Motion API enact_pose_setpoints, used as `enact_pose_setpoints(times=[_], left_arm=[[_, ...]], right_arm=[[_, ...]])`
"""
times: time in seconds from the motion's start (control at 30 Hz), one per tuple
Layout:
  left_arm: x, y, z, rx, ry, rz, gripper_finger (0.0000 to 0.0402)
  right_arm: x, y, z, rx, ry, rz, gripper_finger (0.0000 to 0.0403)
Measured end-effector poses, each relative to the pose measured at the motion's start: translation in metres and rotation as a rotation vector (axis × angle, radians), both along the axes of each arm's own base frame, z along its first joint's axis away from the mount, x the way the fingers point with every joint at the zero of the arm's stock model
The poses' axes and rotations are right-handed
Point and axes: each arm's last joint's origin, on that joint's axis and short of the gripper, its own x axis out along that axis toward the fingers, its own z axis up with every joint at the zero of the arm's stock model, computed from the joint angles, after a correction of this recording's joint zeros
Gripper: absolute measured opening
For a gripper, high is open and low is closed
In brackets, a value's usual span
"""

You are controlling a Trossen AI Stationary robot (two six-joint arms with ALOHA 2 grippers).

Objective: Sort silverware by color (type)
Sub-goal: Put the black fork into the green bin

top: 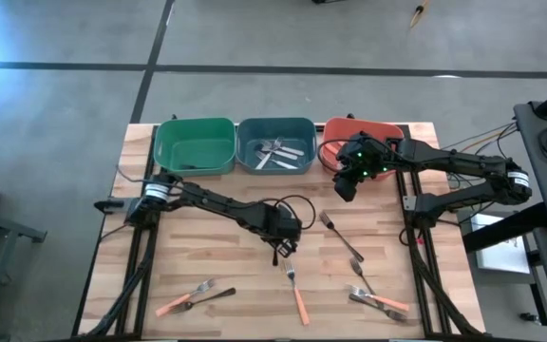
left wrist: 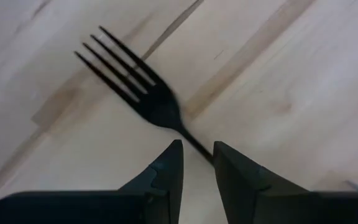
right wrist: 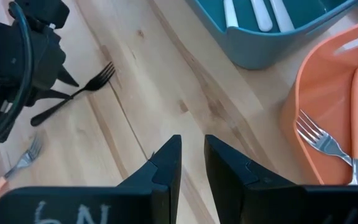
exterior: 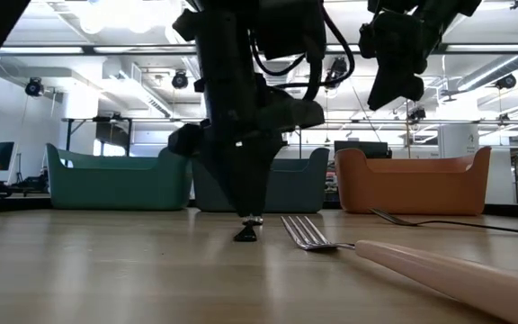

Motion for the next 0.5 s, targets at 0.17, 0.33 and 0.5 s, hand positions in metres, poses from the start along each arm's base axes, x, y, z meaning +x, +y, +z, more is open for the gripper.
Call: enact_pose_setpoints(times=[0.17,0.33,0.5], left_arm=[[0.000,0.000,-0.001,-0.004,0.001,0.019,0.0073],[0.001,0.000,-0.009,-0.015,0.018,0.032,0.0079],[0.002,-0.002,-0.017,-0.035,0.039,0.040,0.0086]], right_arm=[[0.000,0.000,0.000,-0.004,0.001,0.005,0.0061],[0.000,0.000,0.000,-0.007,0.001,0.009,0.0061],[0.000,0.000,0.000,-0.008,0.001,0.010,0.0061]])
